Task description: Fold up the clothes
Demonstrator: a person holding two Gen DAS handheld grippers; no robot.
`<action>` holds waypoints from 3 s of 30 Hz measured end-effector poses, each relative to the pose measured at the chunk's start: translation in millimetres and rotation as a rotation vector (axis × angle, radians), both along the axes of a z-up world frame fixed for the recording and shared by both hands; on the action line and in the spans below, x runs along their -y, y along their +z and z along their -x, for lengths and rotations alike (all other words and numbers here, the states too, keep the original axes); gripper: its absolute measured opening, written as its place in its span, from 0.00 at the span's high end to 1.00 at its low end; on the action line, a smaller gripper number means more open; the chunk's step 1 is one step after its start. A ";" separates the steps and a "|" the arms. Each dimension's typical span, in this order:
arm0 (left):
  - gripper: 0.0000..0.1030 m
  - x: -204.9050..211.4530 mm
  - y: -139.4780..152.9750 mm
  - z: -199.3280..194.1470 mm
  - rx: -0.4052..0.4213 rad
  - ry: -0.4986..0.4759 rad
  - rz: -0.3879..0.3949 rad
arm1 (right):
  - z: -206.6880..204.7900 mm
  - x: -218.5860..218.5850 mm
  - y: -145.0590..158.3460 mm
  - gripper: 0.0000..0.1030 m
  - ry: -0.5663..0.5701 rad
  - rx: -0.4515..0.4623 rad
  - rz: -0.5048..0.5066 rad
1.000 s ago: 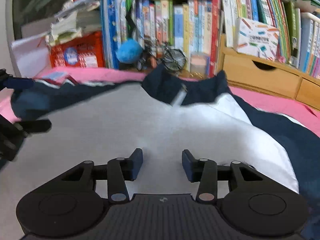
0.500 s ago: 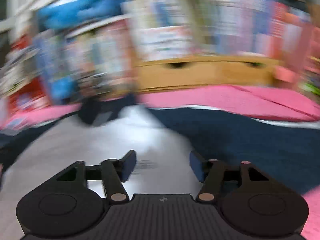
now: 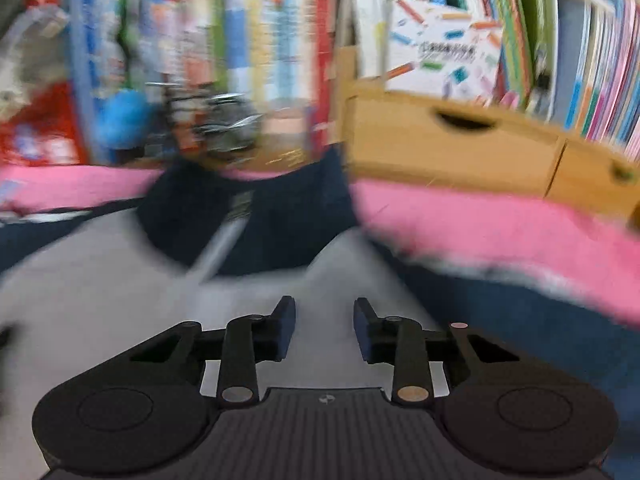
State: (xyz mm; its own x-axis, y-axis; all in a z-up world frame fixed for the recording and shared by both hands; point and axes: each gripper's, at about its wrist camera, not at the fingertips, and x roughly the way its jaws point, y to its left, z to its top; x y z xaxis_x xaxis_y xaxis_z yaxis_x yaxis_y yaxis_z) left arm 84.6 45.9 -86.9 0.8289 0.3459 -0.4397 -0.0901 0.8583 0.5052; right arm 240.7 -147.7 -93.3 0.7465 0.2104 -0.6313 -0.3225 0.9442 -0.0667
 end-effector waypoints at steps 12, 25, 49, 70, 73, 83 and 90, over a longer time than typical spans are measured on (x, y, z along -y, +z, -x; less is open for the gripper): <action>0.00 -10.7 -0.7 -5.7 -0.010 0.019 0.054 | 45.5 102.6 7.0 0.40 0.054 -0.022 -0.109; 0.00 -11.7 -0.1 -7.2 -0.012 0.018 0.060 | 104.9 293.2 32.4 0.32 -0.422 0.064 -0.133; 0.00 3.5 19.5 65.8 -0.025 -0.020 -0.018 | 379.6 149.3 18.9 0.01 0.331 0.109 0.016; 0.00 48.6 -29.3 234.1 -0.331 -0.779 -0.071 | 417.3 33.6 5.9 0.10 0.875 0.263 0.434; 0.00 39.1 -30.1 231.9 -0.323 -0.779 -0.060 | 400.6 76.9 4.7 0.08 0.773 0.201 0.399; 0.00 18.1 -31.9 256.4 -0.331 -0.709 -0.100 | 399.2 144.9 -2.7 0.00 0.515 0.158 0.387; 0.00 -32.1 28.3 250.2 -0.326 -0.424 0.225 | 433.9 134.3 43.7 0.00 0.515 0.182 0.434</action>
State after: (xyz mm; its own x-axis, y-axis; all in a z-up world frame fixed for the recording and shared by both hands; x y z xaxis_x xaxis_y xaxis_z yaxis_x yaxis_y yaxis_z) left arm -165.7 78.0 -58.6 0.6837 -0.1183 -0.7201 0.4146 0.8750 0.2500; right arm -193.2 -282.0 -49.6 0.7212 0.3232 -0.6127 -0.6701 0.5496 -0.4988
